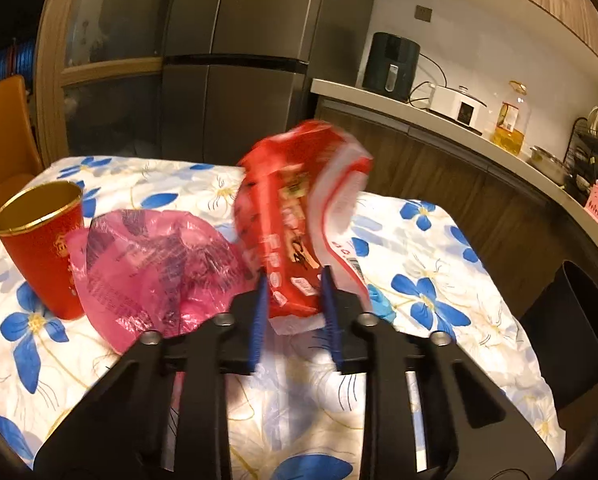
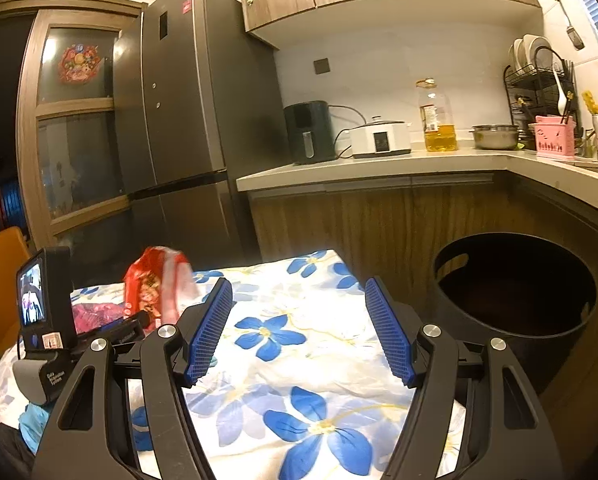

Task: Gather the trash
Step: 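Move the left tool to the red-white snack wrapper and grasp it, then lift the red-white wrapper with the left tool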

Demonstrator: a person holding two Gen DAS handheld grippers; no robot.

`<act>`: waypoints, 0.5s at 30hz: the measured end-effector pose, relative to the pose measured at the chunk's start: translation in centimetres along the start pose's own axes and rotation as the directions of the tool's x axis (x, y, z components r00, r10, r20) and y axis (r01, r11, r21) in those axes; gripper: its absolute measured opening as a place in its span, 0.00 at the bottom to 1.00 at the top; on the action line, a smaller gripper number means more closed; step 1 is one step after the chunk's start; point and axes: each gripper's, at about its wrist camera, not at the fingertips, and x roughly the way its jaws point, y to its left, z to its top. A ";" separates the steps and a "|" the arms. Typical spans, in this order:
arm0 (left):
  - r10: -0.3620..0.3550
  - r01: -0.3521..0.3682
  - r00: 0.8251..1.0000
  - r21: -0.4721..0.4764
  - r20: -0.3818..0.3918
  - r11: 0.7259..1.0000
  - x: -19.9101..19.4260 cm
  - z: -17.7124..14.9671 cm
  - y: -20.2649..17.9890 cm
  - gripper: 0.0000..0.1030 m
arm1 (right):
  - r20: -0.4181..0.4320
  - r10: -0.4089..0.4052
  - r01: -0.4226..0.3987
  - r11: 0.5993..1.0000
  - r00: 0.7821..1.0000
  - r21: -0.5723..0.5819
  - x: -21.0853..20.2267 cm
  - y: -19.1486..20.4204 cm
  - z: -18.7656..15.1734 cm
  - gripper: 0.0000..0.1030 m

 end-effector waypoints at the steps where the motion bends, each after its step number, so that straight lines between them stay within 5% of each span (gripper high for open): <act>1: -0.005 0.005 1.000 -0.003 -0.003 1.000 0.1 -0.1 0.1 0.12 | -0.003 0.004 -0.004 1.000 1.000 -0.004 0.2 0.2 0.0 0.66; 7: -0.043 0.044 0.999 -0.020 0.018 0.999 -0.9 -0.3 0.8 0.02 | -0.030 0.027 -0.027 0.999 0.999 -0.018 1.4 1.2 -0.4 0.66; 15: -0.112 0.126 0.973 -0.055 0.202 0.991 -8.9 1.5 2.0 0.02 | -0.095 0.081 -0.086 0.995 0.992 -0.046 4.4 4.0 -1.8 0.66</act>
